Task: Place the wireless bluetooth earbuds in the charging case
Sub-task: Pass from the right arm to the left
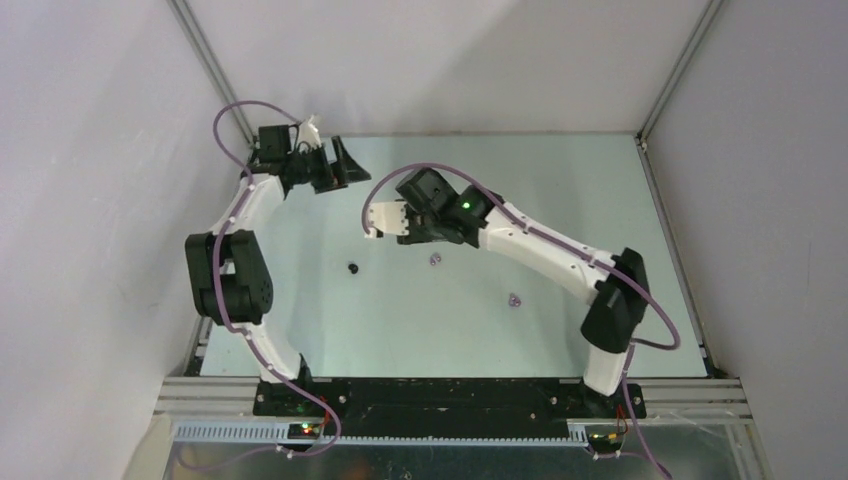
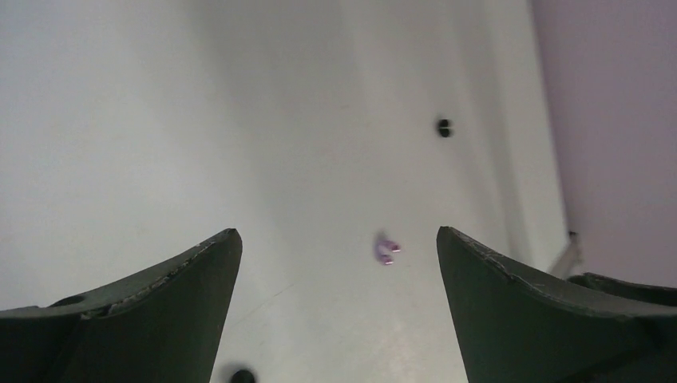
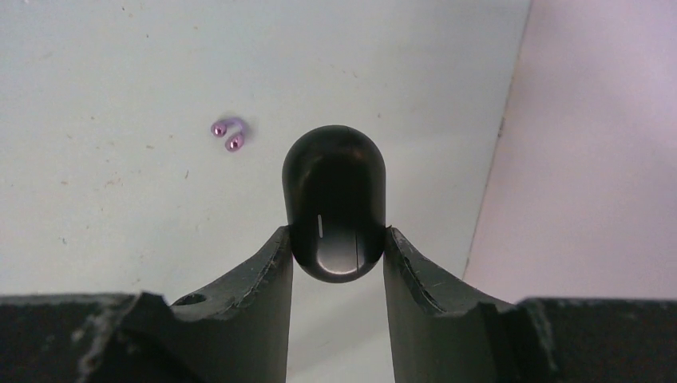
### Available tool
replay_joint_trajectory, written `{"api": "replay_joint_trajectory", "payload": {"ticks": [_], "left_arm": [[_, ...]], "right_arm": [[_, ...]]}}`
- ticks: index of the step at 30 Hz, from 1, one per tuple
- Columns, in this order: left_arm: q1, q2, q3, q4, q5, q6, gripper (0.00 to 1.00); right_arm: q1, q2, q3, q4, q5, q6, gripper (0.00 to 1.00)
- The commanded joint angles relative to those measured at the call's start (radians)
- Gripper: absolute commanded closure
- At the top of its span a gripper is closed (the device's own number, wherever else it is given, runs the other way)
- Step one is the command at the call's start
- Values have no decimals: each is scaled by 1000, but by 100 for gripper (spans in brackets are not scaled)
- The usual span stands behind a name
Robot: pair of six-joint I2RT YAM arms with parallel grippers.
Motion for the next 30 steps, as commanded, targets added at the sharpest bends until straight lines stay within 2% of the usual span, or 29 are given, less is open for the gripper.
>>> {"api": "replay_joint_trajectory", "payload": {"ticks": [1, 6, 11, 17, 19, 23, 30], "left_arm": [[-90, -8, 99, 81, 220, -162, 1], [-176, 6, 124, 142, 307, -275, 0], [-246, 22, 136, 63, 308, -227, 1], [-290, 73, 119, 33, 322, -211, 10], [-298, 82, 93, 78, 355, -245, 12], [-305, 80, 28, 285, 432, -399, 16], [-327, 50, -26, 516, 470, -566, 16]], "right_arm": [[3, -106, -100, 50, 111, 66, 74], [15, -186, -213, 122, 181, 70, 74], [23, -224, -270, 176, 228, 72, 74], [28, -263, -303, 226, 246, 98, 74], [25, -277, -315, 245, 245, 106, 74], [3, -309, -329, 261, 201, 152, 74], [-35, -322, -344, 282, 171, 176, 74]]}}
